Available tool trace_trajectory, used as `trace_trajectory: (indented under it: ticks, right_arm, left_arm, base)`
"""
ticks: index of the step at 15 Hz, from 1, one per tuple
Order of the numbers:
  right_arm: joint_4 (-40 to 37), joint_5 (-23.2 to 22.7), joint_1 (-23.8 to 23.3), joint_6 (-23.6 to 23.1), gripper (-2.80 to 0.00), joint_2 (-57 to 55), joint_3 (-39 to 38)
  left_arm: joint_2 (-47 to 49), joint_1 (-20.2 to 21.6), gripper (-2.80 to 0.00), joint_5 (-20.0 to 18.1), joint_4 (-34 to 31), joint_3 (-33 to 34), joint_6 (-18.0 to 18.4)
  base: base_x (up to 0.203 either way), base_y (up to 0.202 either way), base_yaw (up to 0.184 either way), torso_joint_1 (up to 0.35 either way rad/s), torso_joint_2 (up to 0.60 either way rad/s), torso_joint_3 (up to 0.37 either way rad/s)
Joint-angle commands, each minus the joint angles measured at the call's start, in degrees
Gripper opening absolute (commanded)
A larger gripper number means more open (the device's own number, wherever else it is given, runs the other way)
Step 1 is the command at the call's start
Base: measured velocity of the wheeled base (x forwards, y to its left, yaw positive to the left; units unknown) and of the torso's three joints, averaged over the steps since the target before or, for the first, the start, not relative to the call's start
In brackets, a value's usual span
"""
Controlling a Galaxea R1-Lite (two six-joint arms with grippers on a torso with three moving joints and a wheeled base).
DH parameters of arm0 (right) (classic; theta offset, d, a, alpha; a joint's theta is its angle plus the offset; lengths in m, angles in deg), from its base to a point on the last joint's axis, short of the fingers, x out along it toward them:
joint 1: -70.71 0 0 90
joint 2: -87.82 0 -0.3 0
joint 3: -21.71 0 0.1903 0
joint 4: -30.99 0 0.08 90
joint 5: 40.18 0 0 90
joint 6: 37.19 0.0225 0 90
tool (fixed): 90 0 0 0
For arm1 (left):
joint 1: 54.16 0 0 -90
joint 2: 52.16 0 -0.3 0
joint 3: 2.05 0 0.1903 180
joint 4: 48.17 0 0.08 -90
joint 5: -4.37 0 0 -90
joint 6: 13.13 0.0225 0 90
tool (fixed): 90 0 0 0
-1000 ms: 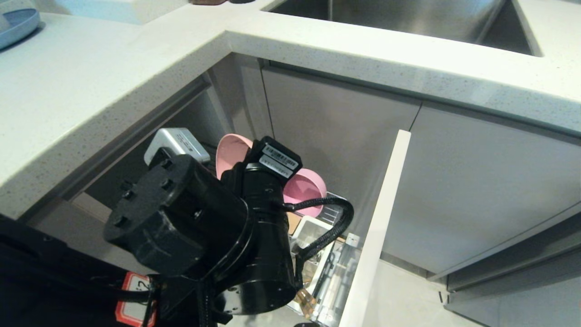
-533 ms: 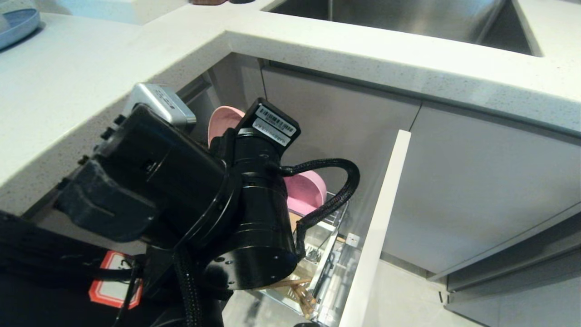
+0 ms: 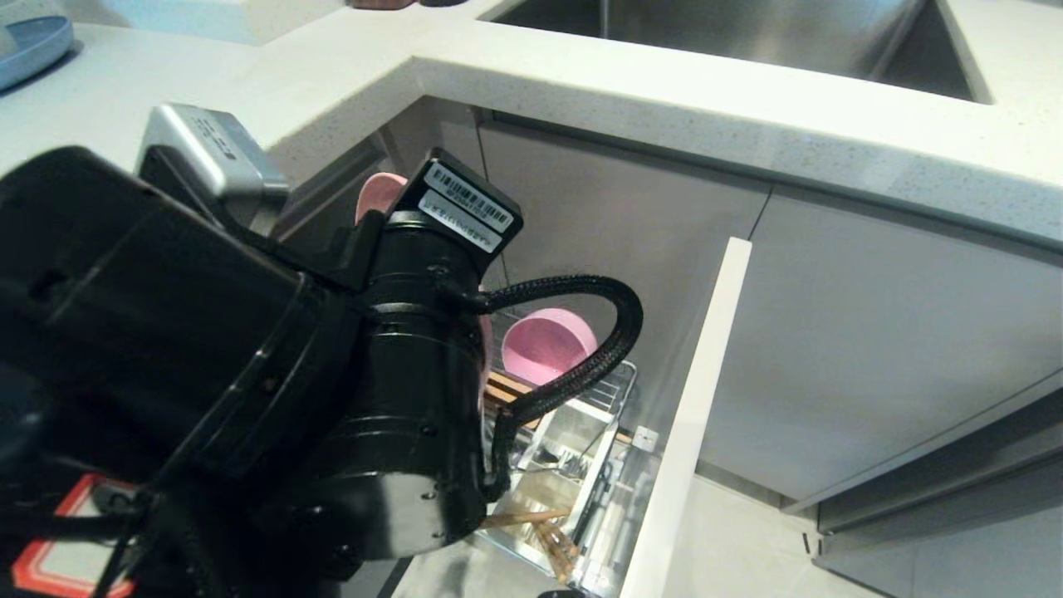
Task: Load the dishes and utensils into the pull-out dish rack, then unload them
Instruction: Pick up the plate and place it in the cupboard
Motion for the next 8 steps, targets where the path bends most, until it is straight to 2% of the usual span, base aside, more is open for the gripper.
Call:
trace_trajectory:
  ticks: [1,2,3,4,8]
  right_arm:
    - [-0.01,0.01,0.05,0.00,-2.80,0.00,-0.09]
    - [0.04,-0.01,0.05,0.04,-2.80,0.00,-0.09]
    - [-0.02,-0.01,0.05,-0.01,-2.80,0.00,-0.09]
    - [0.06,-0.01,0.05,0.06,-2.80,0.00,-0.09]
    - [0.00,0.06,0.05,0.05,-2.80,0.00,-0.09]
  left_arm:
    - [-2.63,-1.41,-2.80,0.66,0.43,3.05,-0.16]
    - [-3.18,-3.34,-2.80,1.17,0.43,4.37,-1.39]
    - [-3.34,-4.06,-2.80,1.98,0.43,5.24,-4.54]
    - [-3.25,-4.22,-2.80,2.54,0.43,6.31,-6.22]
    - [-3.11,-4.34,-2.80,3.31,0.43,10.28,-9.87]
  base:
    - [0.000,0.000,0.000,0.000,0.00,0.000]
    - [0.000,0.000,0.000,0.000,0.00,0.000]
    - [0.000,0.000,0.000,0.000,0.00,0.000]
    - [0.000,0.000,0.000,0.000,0.00,0.000]
    - [0.000,0.000,0.000,0.000,0.00,0.000]
